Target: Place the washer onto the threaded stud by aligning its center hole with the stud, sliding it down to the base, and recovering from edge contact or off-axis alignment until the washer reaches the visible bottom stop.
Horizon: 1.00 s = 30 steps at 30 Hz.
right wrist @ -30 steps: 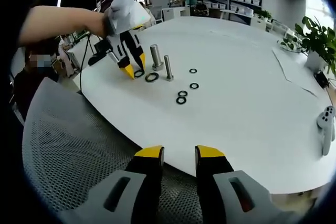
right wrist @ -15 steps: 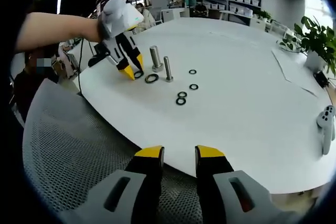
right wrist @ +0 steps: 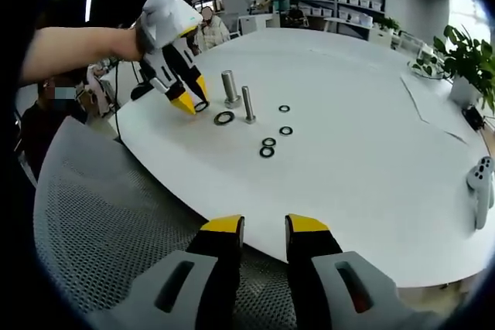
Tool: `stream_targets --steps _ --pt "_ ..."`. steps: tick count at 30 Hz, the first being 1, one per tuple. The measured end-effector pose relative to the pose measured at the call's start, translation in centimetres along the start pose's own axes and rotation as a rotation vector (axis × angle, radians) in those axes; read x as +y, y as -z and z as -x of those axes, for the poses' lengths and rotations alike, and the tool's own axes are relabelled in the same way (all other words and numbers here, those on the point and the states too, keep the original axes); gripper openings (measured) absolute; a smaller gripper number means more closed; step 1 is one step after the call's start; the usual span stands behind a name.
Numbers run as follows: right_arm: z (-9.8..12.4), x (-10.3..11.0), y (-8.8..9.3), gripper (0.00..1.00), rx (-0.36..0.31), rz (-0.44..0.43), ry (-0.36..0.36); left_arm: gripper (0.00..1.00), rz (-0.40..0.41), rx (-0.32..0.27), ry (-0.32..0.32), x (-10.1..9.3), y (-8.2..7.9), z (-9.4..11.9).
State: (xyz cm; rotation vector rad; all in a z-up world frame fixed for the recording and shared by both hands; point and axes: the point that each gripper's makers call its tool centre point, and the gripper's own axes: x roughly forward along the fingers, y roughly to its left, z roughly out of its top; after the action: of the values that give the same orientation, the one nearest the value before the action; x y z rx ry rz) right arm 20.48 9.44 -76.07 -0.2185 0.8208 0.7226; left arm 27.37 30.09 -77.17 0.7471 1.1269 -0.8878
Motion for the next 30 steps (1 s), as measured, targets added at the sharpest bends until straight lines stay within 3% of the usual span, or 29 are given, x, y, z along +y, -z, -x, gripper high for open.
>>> stream_targets --steps 4,30 --pt "0.0 0.0 0.0 0.24 0.0 -0.001 -0.001 0.18 0.021 -0.021 0.005 0.0 -0.6 0.6" --pt "0.1 -0.2 0.0 0.24 -0.005 -0.017 0.014 0.18 -0.045 -0.118 -0.092 2.0 -4.4 4.0"
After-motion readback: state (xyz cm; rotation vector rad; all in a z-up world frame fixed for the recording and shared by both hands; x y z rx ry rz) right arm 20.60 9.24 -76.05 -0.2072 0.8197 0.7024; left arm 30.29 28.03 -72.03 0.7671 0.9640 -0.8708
